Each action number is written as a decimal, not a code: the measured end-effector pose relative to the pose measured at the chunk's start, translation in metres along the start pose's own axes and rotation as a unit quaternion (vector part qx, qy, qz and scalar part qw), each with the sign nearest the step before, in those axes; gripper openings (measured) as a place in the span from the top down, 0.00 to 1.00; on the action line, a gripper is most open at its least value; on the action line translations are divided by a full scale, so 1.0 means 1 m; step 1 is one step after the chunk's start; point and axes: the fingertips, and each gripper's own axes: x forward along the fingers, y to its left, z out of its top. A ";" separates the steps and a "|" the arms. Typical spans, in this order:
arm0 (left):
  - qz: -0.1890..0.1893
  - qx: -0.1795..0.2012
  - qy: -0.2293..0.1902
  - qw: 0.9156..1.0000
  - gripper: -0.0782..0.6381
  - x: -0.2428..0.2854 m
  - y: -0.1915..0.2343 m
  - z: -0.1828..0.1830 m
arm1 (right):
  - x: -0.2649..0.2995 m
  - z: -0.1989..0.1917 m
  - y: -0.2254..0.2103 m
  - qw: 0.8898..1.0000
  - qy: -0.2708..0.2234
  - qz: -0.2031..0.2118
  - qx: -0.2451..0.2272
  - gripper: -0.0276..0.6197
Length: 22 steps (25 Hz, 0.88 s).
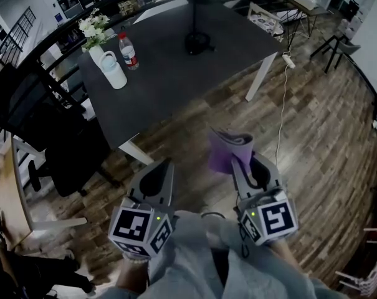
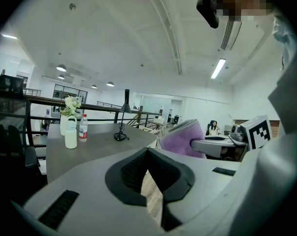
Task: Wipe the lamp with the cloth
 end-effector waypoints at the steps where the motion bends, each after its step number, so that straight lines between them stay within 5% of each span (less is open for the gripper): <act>1: 0.001 0.001 0.000 1.000 0.88 0.001 -0.002 0.001 | -0.001 0.000 -0.003 1.000 -0.001 0.000 0.001 0.82; 10: 0.019 0.012 -0.019 1.000 0.88 0.021 -0.011 0.013 | -0.014 -0.002 -0.035 1.000 -0.006 -0.002 0.003 0.82; 22: -0.025 0.020 -0.015 0.999 0.88 0.047 -0.052 0.017 | -0.032 -0.009 -0.068 0.999 -0.006 -0.035 0.012 0.82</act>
